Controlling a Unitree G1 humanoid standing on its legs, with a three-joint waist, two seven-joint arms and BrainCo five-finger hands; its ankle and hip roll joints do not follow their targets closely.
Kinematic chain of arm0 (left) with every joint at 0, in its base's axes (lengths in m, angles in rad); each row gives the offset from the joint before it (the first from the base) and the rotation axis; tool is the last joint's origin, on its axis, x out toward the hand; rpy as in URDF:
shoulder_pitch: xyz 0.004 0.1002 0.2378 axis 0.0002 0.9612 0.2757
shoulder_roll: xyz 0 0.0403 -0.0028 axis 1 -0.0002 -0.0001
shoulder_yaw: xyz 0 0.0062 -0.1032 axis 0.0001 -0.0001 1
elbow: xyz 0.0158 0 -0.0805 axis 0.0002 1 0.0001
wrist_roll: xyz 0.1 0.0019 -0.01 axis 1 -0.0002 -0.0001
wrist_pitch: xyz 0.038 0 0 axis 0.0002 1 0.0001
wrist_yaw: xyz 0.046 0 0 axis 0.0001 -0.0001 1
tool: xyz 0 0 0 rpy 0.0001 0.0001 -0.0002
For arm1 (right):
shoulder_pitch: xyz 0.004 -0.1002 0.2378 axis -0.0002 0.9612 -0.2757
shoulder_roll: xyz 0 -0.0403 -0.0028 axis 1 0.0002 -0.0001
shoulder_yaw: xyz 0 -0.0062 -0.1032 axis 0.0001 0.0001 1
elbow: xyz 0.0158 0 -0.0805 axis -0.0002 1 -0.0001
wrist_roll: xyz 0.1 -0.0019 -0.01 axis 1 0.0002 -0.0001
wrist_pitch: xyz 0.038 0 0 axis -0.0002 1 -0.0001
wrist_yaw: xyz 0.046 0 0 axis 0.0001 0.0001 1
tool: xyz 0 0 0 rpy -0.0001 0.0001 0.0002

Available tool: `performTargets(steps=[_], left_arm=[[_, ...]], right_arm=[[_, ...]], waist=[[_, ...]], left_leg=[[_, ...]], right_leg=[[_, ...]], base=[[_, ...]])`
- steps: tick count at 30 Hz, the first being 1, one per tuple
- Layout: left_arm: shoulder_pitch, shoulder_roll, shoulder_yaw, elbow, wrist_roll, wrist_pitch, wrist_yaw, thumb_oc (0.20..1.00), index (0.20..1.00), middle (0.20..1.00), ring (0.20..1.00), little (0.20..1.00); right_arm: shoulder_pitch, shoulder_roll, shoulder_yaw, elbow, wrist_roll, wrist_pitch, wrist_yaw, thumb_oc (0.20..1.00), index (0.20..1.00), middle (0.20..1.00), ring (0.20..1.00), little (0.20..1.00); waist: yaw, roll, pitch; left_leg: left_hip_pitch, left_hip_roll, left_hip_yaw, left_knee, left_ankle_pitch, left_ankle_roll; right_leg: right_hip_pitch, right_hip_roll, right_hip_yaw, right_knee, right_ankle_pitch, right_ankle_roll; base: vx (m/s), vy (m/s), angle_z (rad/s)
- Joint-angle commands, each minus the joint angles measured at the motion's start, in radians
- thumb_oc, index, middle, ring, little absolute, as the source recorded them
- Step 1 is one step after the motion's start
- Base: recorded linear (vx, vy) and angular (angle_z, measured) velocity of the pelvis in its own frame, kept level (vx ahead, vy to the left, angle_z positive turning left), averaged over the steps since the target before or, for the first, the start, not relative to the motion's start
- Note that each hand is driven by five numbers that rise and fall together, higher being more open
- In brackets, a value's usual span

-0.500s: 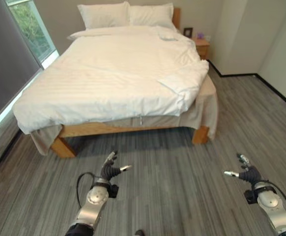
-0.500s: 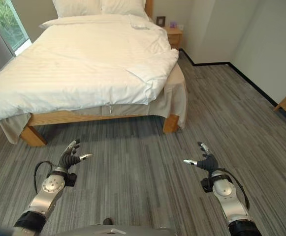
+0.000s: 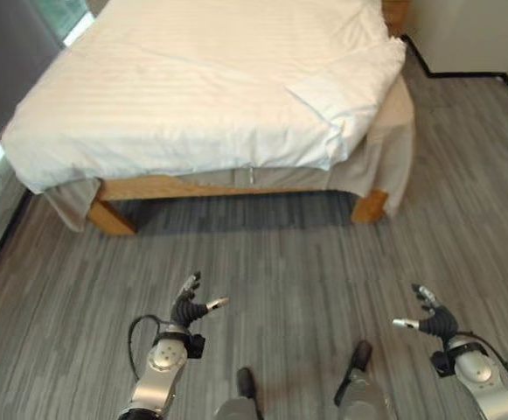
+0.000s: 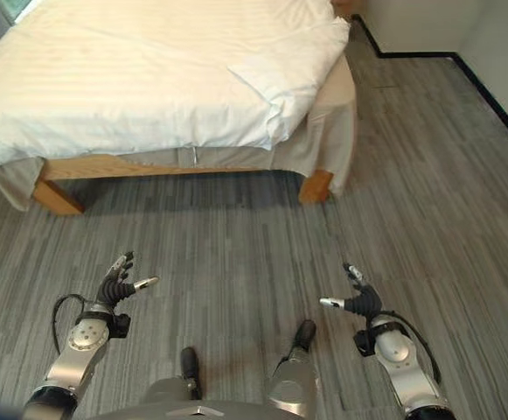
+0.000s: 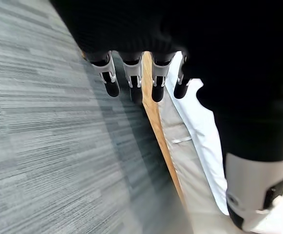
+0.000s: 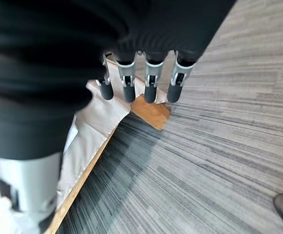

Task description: Making the bed.

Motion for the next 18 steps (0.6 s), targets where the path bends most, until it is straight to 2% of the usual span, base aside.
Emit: performTargets(steps=[1,2,3,4,5,6,8,9,10,11,12,13,14,15,16,18], left_arm=[[-0.06,0.023,-0.003,-0.041,-0.051,-0.047,0.005,1.0,1.0,1.0,1.0,1.0],[-0.051,0.021,-0.01,-0.057,-0.064,-0.048,-0.003,1.0,1.0,1.0,1.0,1.0],[-0.054,0.017,-0.013,-0.06,-0.072,-0.049,-0.004,1.0,1.0,1.0,1.0,1.0],[-0.056,0.013,-0.014,-0.059,-0.076,-0.05,-0.003,1.0,1.0,1.0,1.0,1.0],[-0.045,0.011,-0.015,-0.074,-0.082,-0.059,-0.001,1.0,1.0,1.0,1.0,1.0],[-0.045,0.011,-0.015,-0.074,-0.082,-0.059,-0.001,1.0,1.0,1.0,1.0,1.0],[-0.038,0.01,-0.021,-0.093,-0.093,-0.066,-0.004,1.0,1.0,1.0,1.0,1.0],[-0.038,0.008,-0.023,-0.094,-0.099,-0.068,-0.003,1.0,1.0,1.0,1.0,1.0],[-0.044,0.005,-0.031,-0.096,-0.106,-0.07,-0.003,1.0,1.0,1.0,1.0,1.0],[-0.045,0.002,-0.039,-0.099,-0.106,-0.069,-0.01,1.0,1.0,1.0,1.0,1.0],[-0.049,0.003,-0.041,-0.102,-0.104,-0.07,-0.01,1.0,1.0,1.0,1.0,1.0],[-0.051,-0.001,-0.044,-0.102,-0.104,-0.067,-0.012,1.0,1.0,1.0,1.0,1.0],[-0.051,-0.001,-0.044,-0.102,-0.104,-0.067,-0.012,1.0,1.0,1.0,1.0,1.0],[-0.066,-0.004,-0.049,-0.106,-0.101,-0.06,-0.011,1.0,1.0,1.0,1.0,1.0],[-0.057,-0.009,-0.049,-0.104,-0.096,-0.057,-0.003,1.0,1.0,1.0,1.0,1.0],[-0.063,-0.011,-0.051,-0.105,-0.088,-0.048,0.013,1.0,1.0,1.0,1.0,1.0]], right_arm=[[-0.058,-0.037,-0.015,-0.059,0.026,-0.047,-0.011,1.0,1.0,1.0,1.0,1.0],[-0.063,-0.063,-0.011,-0.087,0.044,-0.057,-0.009,1.0,1.0,1.0,1.0,1.0],[-0.067,-0.077,-0.007,-0.094,0.042,-0.056,-0.01,1.0,1.0,1.0,1.0,1.0],[-0.081,-0.084,-0.002,-0.093,0.036,-0.05,-0.007,1.0,1.0,1.0,1.0,1.0],[-0.087,-0.094,0.003,-0.099,0.032,-0.045,0.0,1.0,1.0,1.0,1.0,1.0],[-0.087,-0.094,0.002,-0.099,0.033,-0.045,0.0,1.0,1.0,1.0,1.0,1.0],[-0.085,-0.091,0.009,-0.112,0.021,-0.04,0.009,1.0,1.0,1.0,1.0,1.0],[-0.084,-0.087,0.013,-0.113,0.02,-0.042,0.01,1.0,1.0,1.0,1.0,1.0],[-0.081,-0.08,0.017,-0.104,0.018,-0.048,0.006,1.0,1.0,1.0,1.0,1.0],[-0.08,-0.077,0.019,-0.099,0.011,-0.052,0.001,1.0,1.0,1.0,1.0,1.0],[-0.083,-0.073,0.02,-0.09,0.007,-0.059,-0.011,1.0,1.0,1.0,1.0,1.0],[-0.082,-0.073,0.019,-0.084,0.007,-0.063,-0.015,1.0,1.0,1.0,1.0,1.0],[-0.082,-0.073,0.019,-0.084,0.007,-0.063,-0.015,1.0,1.0,1.0,1.0,1.0],[-0.09,-0.063,0.008,-0.073,-0.012,-0.064,-0.033,1.0,1.0,1.0,1.0,1.0],[-0.078,-0.051,0.004,-0.079,-0.027,-0.06,-0.028,1.0,1.0,1.0,1.0,1.0],[-0.067,-0.026,0.003,-0.071,-0.044,-0.058,-0.033,1.0,1.0,1.0,1.0,1.0]], waist=[[0.026,-0.026,-0.026],[0.052,-0.061,0.004],[0.067,-0.085,0.022],[0.073,-0.107,0.032],[0.094,-0.112,0.044],[0.093,-0.119,0.042],[0.12,-0.115,0.04],[0.129,-0.101,0.039],[0.131,-0.093,0.029],[0.135,-0.063,0.019],[0.145,-0.038,0.011],[0.155,-0.033,0.009],[0.155,-0.033,0.009],[0.158,-0.026,-0.012],[0.158,-0.032,-0.036],[0.156,-0.047,-0.044]], left_leg=[[0.044,0.029,-0.018,0.361,-0.037,-0.12],[-0.061,0.005,-0.116,0.736,0.035,-0.143],[-0.122,-0.016,-0.14,0.898,0.012,-0.137],[-0.171,-0.03,-0.143,1.018,-0.019,-0.123],[-0.227,-0.062,-0.14,1.116,-0.08,-0.113],[-0.231,-0.069,-0.137,1.113,-0.074,-0.109],[-0.323,-0.103,-0.089,1.036,-0.092,-0.098],[-0.344,-0.093,-0.072,0.956,-0.094,-0.091],[-0.334,-0.084,-0.042,0.783,-0.076,-0.07],[-0.338,-0.031,-0.003,0.561,-0.077,-0.053],[-0.367,0.0,0.062,0.389,0.002,-0.055],[-0.323,-0.006,0.095,0.22,0.053,-0.062],[-0.323,-0.006,0.095,0.22,0.053,-0.062],[-0.295,-0.001,0.166,0.091,0.12,-0.054],[-0.24,-0.048,0.145,0.024,0.121,-0.026],[-0.19,-0.09,0.156,0.013,0.094,0.013]], right_leg=[[0.0,0.045,0.01,-0.033,0.003,-0.088],[0.065,0.072,0.026,-0.063,-0.038,-0.156],[0.086,0.067,0.029,-0.069,-0.055,-0.173],[0.098,0.059,0.039,-0.073,-0.062,-0.18],[0.126,0.082,0.075,-0.079,-0.086,-0.182],[0.121,0.074,0.074,-0.08,-0.083,-0.181],[0.144,0.103,0.113,-0.086,-0.108,-0.172],[0.158,0.127,0.126,-0.085,-0.126,-0.167],[0.163,0.13,0.136,-0.085,-0.131,-0.151],[0.195,0.147,0.129,-0.086,-0.158,-0.131],[0.236,0.167,0.123,-0.086,-0.187,-0.111],[0.262,0.163,0.123,-0.086,-0.2,-0.103],[0.262,0.163,0.123,-0.086,-0.2,-0.103],[0.309,0.179,0.109,-0.081,-0.213,-0.081],[0.336,0.156,0.105,-0.001,-0.231,-0.06],[0.299,0.094,0.103,0.19,-0.179,-0.012]], base=[[0.22,-0.367,-0.31],[0.3,-0.446,-0.3],[0.28,-0.399,-0.64],[0.28,-0.177,-0.77],[0.21,-0.083,-0.89],[0.26,-0.067,-0.91],[0.24,-0.021,-1.11],[0.33,0.065,-0.9],[0.4,0.17,-0.63],[0.49,0.259,-0.41],[0.5,0.241,-0.18],[0.33,0.139,0.02],[0.45,0.107,0.19],[0.62,0.168,0.02],[0.74,0.221,0.07],[0.43,0.195,-0.01]])
